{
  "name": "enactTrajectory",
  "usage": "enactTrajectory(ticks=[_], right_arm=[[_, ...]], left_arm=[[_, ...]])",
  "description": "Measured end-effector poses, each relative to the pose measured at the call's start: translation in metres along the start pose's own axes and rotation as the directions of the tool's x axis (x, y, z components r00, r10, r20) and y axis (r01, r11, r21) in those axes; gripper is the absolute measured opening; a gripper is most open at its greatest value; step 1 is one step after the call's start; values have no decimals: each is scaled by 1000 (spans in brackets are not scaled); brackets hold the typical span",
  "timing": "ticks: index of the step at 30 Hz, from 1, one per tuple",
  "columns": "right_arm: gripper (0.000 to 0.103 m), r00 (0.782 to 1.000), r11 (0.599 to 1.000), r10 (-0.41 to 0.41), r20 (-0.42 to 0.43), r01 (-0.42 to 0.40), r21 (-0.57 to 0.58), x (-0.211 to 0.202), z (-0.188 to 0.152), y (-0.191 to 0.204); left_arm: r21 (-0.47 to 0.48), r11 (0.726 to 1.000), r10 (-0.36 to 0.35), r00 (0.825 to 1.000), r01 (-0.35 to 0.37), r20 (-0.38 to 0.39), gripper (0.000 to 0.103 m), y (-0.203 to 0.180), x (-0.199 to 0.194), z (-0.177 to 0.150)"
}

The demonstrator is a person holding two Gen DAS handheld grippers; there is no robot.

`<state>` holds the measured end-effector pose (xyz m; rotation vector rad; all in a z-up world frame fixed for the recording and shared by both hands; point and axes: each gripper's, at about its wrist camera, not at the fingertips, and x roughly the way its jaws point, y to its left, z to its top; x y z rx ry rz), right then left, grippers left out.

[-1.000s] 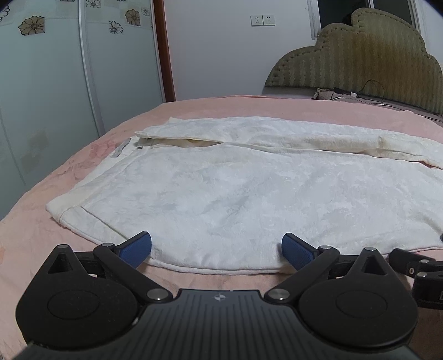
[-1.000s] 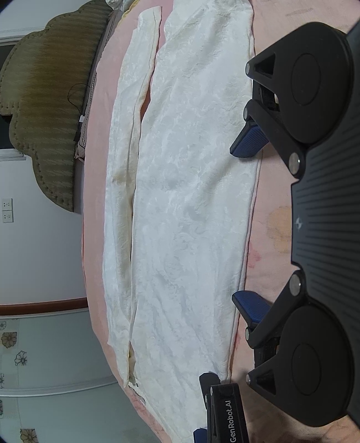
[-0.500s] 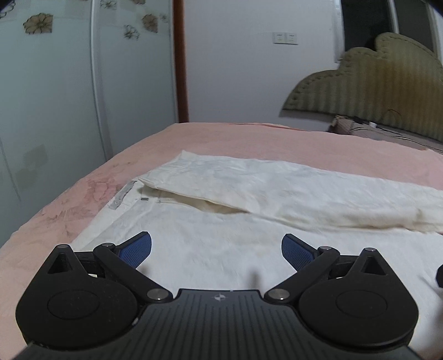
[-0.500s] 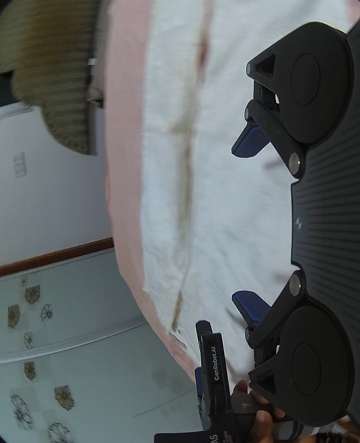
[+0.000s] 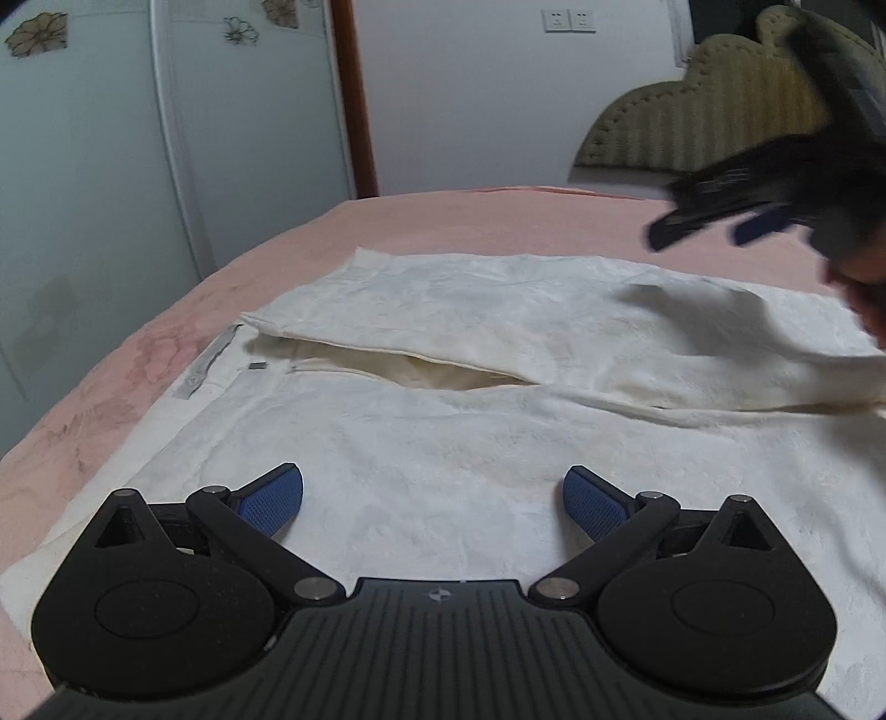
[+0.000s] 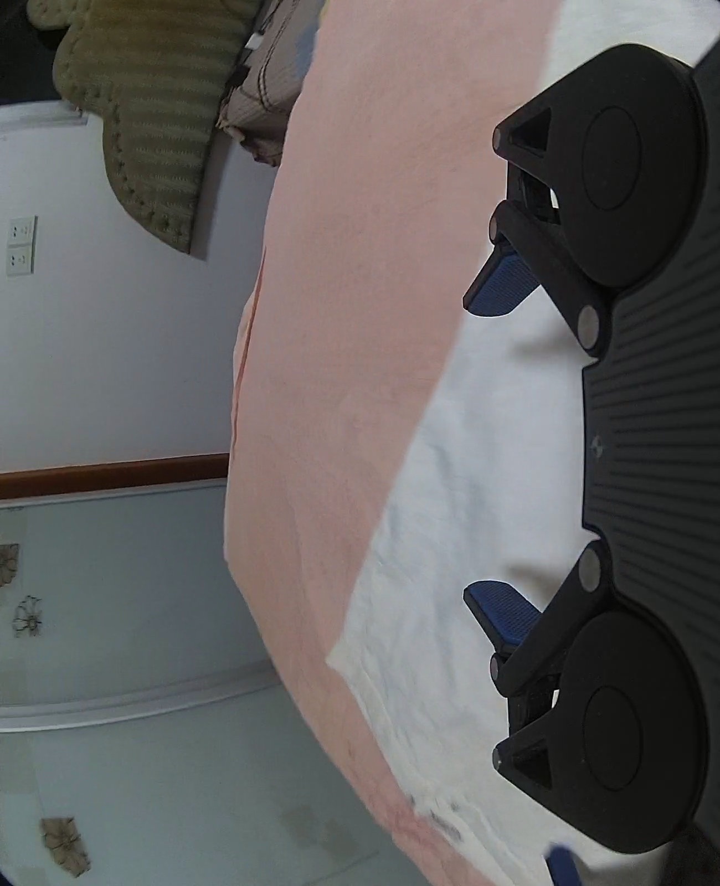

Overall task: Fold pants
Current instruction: 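Grasp the pants leg hem with the right gripper and lift it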

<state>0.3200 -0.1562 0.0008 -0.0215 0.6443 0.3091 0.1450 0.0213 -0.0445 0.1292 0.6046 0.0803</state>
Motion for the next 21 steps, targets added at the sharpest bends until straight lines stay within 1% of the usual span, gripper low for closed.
enactTrajectory(ticks=[1, 4, 7, 8, 10, 12, 13, 14, 15, 16, 17, 19, 21], right_arm=[[94, 1000, 1000, 0, -20, -1, -20, 18, 7, 1], [94, 998, 994, -5, -55, -1, -110, 60, 19, 8], [94, 993, 983, 22, -112, -42, -180, 92, 24, 14], [94, 991, 981, 44, -130, -68, -180, 98, 24, 12], [94, 982, 980, 115, -147, -136, -144, 107, 28, 3], [95, 977, 979, 140, -162, -161, -125, 110, 30, -2], [94, 976, 976, 144, -165, -168, -139, 109, 29, -1], [82, 974, 971, 160, -161, -184, -150, 107, 29, -1], [68, 968, 963, 200, -151, -223, -152, 101, 29, -1], [27, 968, 963, 210, -140, -230, -142, 97, 30, -1], [19, 973, 966, 189, -131, -208, -156, 93, 30, 3], [11, 982, 953, 157, -109, -180, -246, 83, 26, 17], [9, 992, 939, 108, -64, -123, -320, 69, 21, 32]], left_arm=[[1, 1000, 0, 1000, 0, -2, 103, 0, 1, -1], [-4, 1000, 0, 1000, 0, -5, 103, 0, 3, -1], [4, 1000, 3, 1000, -3, -7, 103, -1, 2, -1], [7, 1000, 5, 1000, -5, -7, 103, -2, 3, 0], [11, 1000, 7, 1000, -7, -7, 103, -3, 3, 0], [13, 1000, 7, 1000, -7, -7, 103, -3, 3, 0], [14, 1000, 7, 1000, -7, -7, 103, -4, 3, 0], [13, 1000, 7, 1000, -7, -7, 103, -4, 3, 0], [13, 1000, 7, 1000, -7, -7, 103, -4, 3, 0], [12, 1000, 7, 1000, -6, -6, 103, -4, 3, 0], [11, 1000, 6, 1000, -6, -6, 103, -4, 2, 0], [0, 1000, 2, 1000, -2, -2, 103, -2, 2, 0], [-27, 1000, -2, 1000, 2, 7, 101, 2, 1, 0]])
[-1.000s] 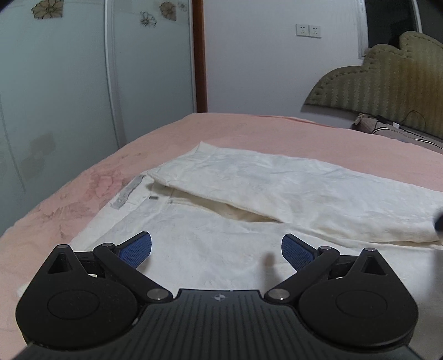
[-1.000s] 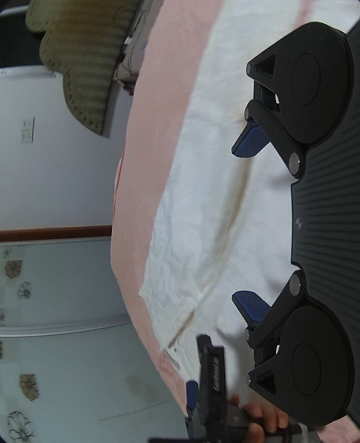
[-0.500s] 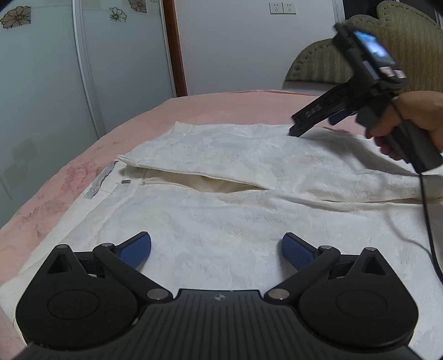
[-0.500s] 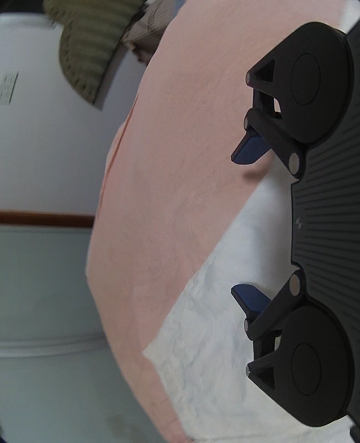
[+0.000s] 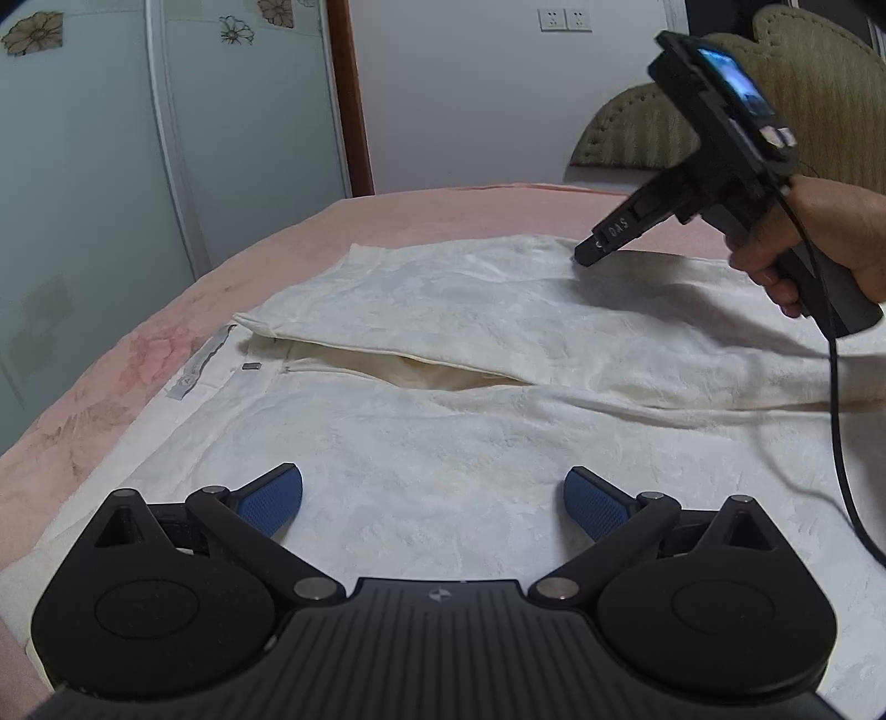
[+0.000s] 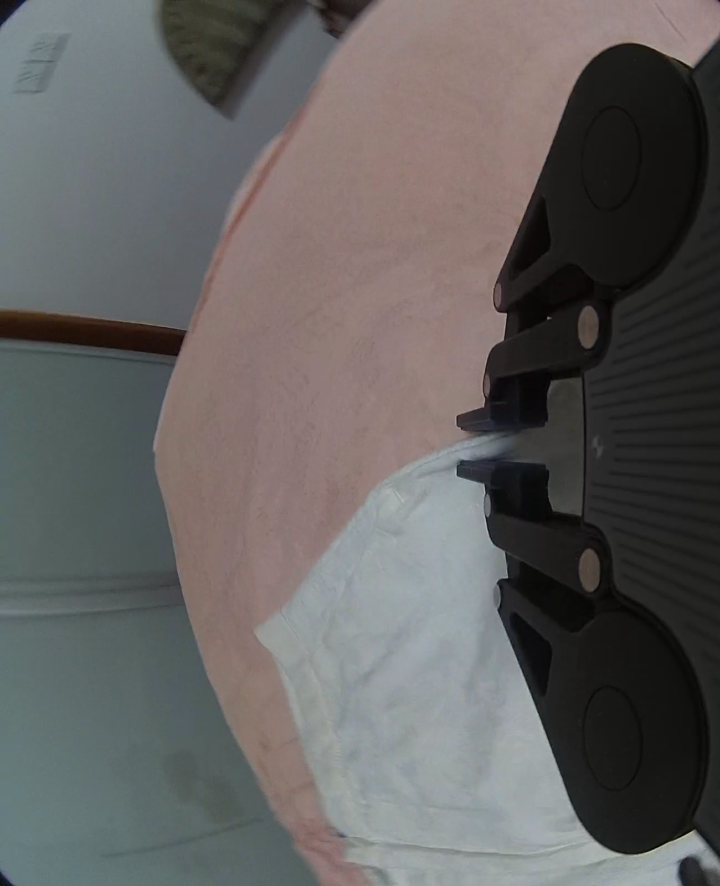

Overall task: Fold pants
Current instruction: 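Grasp the pants leg hem with the right gripper and lift it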

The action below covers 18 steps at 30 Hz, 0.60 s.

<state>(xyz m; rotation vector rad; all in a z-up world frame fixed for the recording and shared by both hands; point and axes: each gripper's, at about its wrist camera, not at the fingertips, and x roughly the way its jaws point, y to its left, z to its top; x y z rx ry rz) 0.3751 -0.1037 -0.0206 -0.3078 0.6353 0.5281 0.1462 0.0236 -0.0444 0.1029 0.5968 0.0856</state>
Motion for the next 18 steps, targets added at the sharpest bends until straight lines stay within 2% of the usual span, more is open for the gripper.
enactTrajectory(ticks=[2, 4, 7, 8, 11, 13, 14, 16, 17, 18], right_arm=[[8, 998, 995, -50, 48, 54, -82, -18, 0, 20], [8, 989, 976, -91, 114, 112, -189, -42, 0, 46], [7, 976, 939, -89, 198, 148, -309, -92, -14, 86], [7, 973, 926, -83, 216, 155, -345, -108, -20, 99], [5, 965, 870, -51, 259, 170, -463, -153, -49, 146], [4, 966, 838, -20, 256, 156, -523, -172, -71, 176], [4, 969, 832, -8, 248, 145, -536, -177, -80, 186], [4, 975, 845, 14, 223, 108, -524, -178, -92, 196], [4, 975, 853, 10, 220, 107, -510, -175, -95, 197], [4, 975, 865, -10, 222, 120, -487, -171, -100, 198]], left_arm=[[-58, 998, 8, 1000, -7, 29, 100, 9, -4, 0], [-147, 989, -5, 997, 17, 83, 100, 25, -12, 1], [-295, 953, -6, 980, 65, 197, 100, 51, -31, 4], [-336, 937, -19, 971, 100, 237, 101, 60, -38, 4], [-430, 860, -134, 934, 275, 330, 102, 82, -54, 5], [-477, 799, -220, 917, 365, 333, 103, 89, -54, 6], [-507, 767, -256, 911, 395, 323, 103, 91, -49, 8], [-597, 684, -307, 908, 419, 284, 103, 97, -34, 12], [-629, 652, -331, 906, 423, 265, 103, 99, -23, 15], [-654, 639, -347, 911, 404, 224, 102, 103, -10, 19]])
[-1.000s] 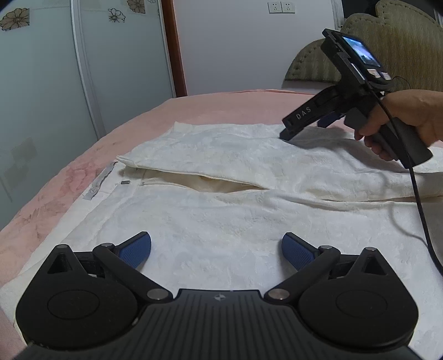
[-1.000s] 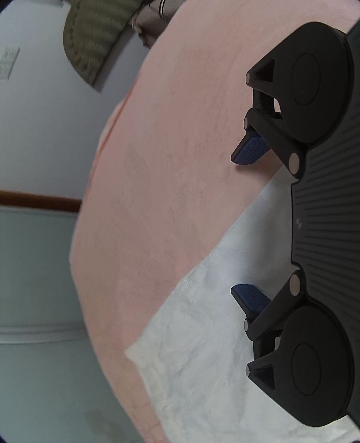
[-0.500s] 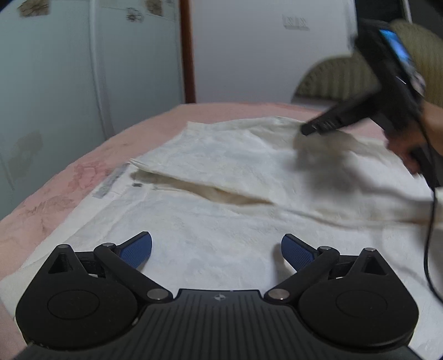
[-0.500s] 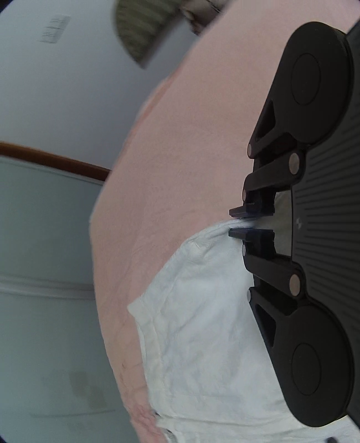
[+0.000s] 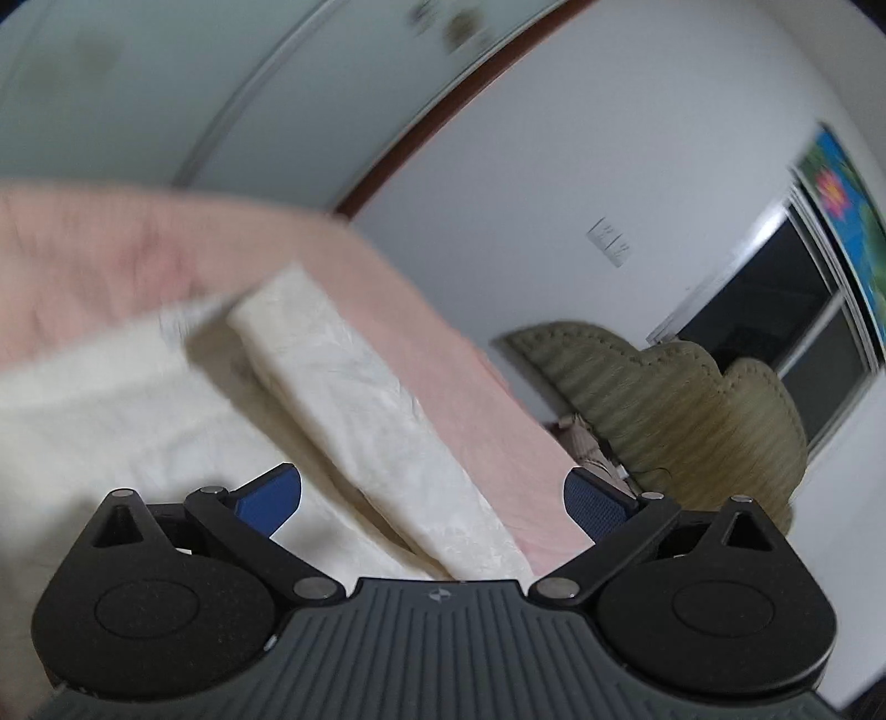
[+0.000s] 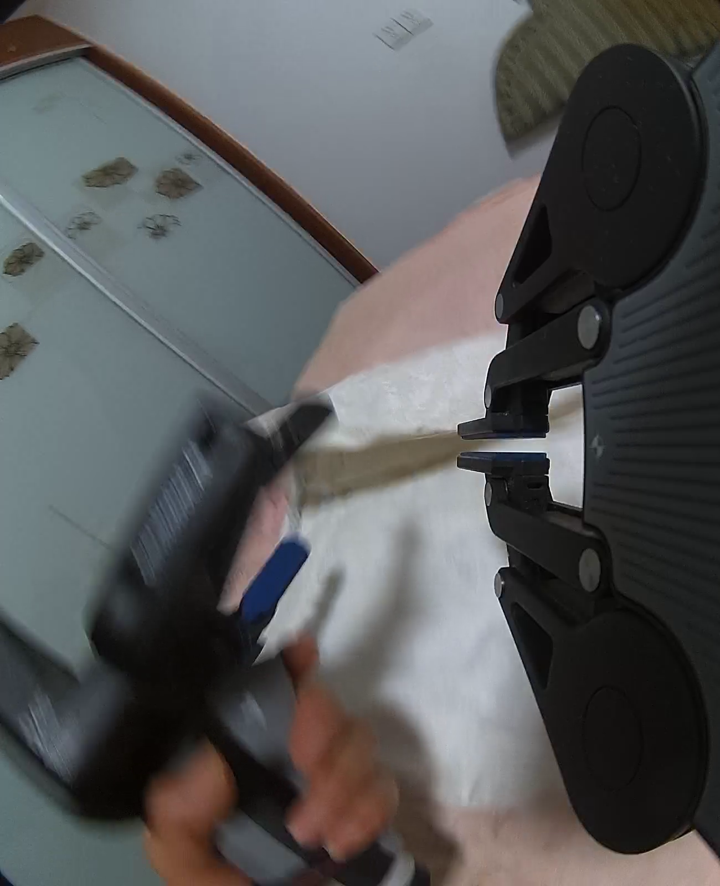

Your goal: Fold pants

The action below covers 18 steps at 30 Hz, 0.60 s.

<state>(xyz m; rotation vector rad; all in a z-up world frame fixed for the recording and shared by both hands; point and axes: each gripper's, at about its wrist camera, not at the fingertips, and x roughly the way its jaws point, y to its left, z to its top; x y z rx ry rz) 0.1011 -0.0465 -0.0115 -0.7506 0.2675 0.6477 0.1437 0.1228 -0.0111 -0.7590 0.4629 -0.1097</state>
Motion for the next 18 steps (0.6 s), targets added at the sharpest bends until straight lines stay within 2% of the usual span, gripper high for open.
enactTrajectory(ticks=[3, 6, 7, 8, 10, 11, 13, 15, 16, 18], right_arm=[[7, 997, 995, -78, -27, 79, 55, 10, -4, 5], [16, 979, 977, -198, -47, 201, 73, 5, -14, 0], [29, 971, 969, -230, -57, 234, 79, 4, -18, -4], [49, 968, 964, -244, -60, 249, 97, 2, -24, -9], [72, 965, 956, -252, -75, 260, 136, 3, -35, -22], [71, 964, 955, -250, -86, 260, 144, 2, -41, -27], [71, 959, 949, -255, -123, 273, 159, 3, -52, -34], [64, 957, 945, -251, -144, 275, 177, 0, -59, -41], [62, 956, 943, -249, -158, 276, 187, -2, -66, -44], [60, 955, 943, -239, -177, 272, 194, 9, -71, -49]], left_arm=[[-39, 995, 89, 993, -92, -75, 101, 6, 28, 19], [-31, 996, 76, 996, -78, -41, 102, 8, 35, 33], [-29, 997, 74, 996, -75, -40, 102, 9, 37, 38], [-36, 996, 79, 996, -80, -45, 102, 11, 39, 42], [-61, 995, 77, 995, -81, -69, 102, 16, 48, 48], [-79, 993, 78, 993, -84, -84, 99, 19, 54, 50], [-113, 989, 79, 989, -93, -122, 90, 27, 63, 55], [-150, 984, 73, 984, -98, -161, 63, 36, 76, 58], [-169, 981, 69, 982, -99, -176, 55, 39, 81, 59], [-193, 975, 71, 980, -108, -186, 21, 45, 87, 61]])
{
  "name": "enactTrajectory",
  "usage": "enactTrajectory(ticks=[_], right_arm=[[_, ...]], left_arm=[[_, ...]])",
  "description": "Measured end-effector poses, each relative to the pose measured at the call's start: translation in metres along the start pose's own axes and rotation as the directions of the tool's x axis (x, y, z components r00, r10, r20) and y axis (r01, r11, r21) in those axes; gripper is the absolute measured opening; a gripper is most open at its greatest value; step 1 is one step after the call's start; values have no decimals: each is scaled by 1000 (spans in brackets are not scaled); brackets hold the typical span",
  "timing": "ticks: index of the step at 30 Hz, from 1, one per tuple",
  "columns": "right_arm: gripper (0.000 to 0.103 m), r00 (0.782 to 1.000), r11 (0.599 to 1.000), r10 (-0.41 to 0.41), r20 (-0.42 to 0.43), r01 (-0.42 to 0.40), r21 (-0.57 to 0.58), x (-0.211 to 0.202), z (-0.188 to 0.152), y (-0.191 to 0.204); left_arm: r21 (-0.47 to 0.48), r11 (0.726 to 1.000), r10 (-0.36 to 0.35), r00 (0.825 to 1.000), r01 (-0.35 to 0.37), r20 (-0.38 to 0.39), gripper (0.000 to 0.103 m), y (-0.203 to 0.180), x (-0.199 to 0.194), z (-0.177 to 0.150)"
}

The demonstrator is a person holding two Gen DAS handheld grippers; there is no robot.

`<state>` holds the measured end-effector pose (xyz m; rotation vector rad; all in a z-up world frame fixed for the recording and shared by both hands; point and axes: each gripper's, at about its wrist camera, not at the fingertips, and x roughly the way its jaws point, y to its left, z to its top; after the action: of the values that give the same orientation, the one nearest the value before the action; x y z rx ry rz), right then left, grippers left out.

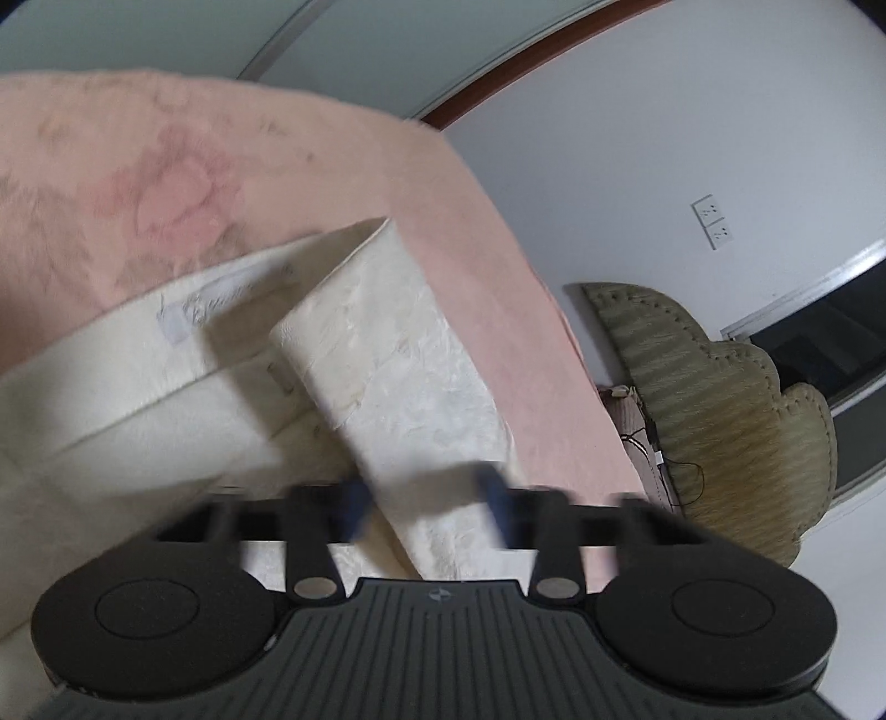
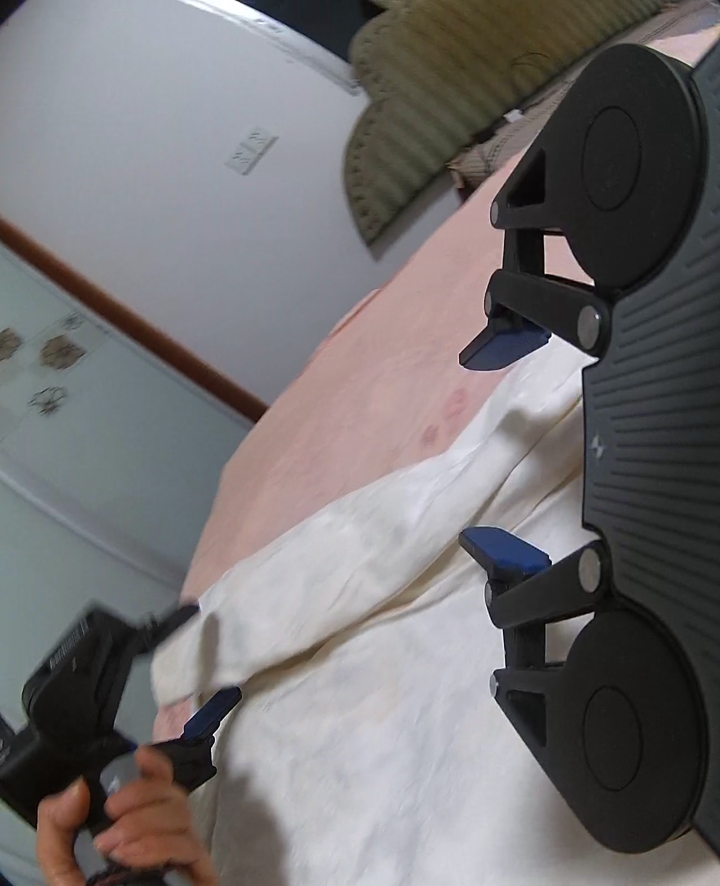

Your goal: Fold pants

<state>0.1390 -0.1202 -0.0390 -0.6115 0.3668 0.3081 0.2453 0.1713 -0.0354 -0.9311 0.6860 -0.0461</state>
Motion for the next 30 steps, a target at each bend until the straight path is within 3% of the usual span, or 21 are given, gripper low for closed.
enactTrajectory(ticks=[1, 2, 4, 8, 11, 15, 19, 20, 24, 26, 27, 30], right_arm=[[55, 1000, 1000, 10, -10, -10, -4, 5, 1, 1], [51, 1000, 1000, 18, -13, -18, -7, 8, 1, 2], [47, 1000, 999, 30, 0, -30, -17, 12, 3, 6], [20, 999, 994, 42, 16, -40, -104, 18, 8, 24], [10, 998, 989, 12, 57, -3, -147, 6, 8, 34], [9, 993, 990, 22, 116, -6, -143, -37, 7, 37], [8, 986, 983, 69, 150, -41, -177, -80, 9, 53], [8, 985, 982, 81, 152, -53, -179, -87, 9, 59], [8, 986, 983, 78, 145, -52, -174, -84, 9, 70], [8, 986, 991, 54, 156, -33, -131, -77, 16, 63], [8, 985, 994, 30, 169, -12, -106, -74, 21, 57], [8, 976, 998, -42, 213, 53, -46, -75, 37, 39]], left_arm=[[3, 1000, 6, 1000, -6, 14, 10, 1, -1, -1], [11, 1000, -5, 1000, 5, 25, 4, 1, -4, -1], [19, 998, -56, 997, 55, 46, 3, 3, -13, -4], [99, 989, -116, 990, 108, 79, 2, -8, -35, -14], [142, 981, -145, 986, 133, 78, 2, -7, -60, -22], [183, 971, -161, 986, 154, 28, 3, 7, -89, -30], [208, 969, -133, 991, 133, -12, 5, 23, -104, -34], [202, 972, -123, 992, 123, -9, 16, 28, -105, -33], [143, 984, -108, 993, 102, 40, 18, 31, -100, -23], [183, 977, -125, 989, 109, 80, 18, 20, -102, -17], [207, 972, -133, 986, 110, 103, 8, 13, -106, -16], [290, 948, -181, 972, 132, 151, 6, -10, -120, -18]])
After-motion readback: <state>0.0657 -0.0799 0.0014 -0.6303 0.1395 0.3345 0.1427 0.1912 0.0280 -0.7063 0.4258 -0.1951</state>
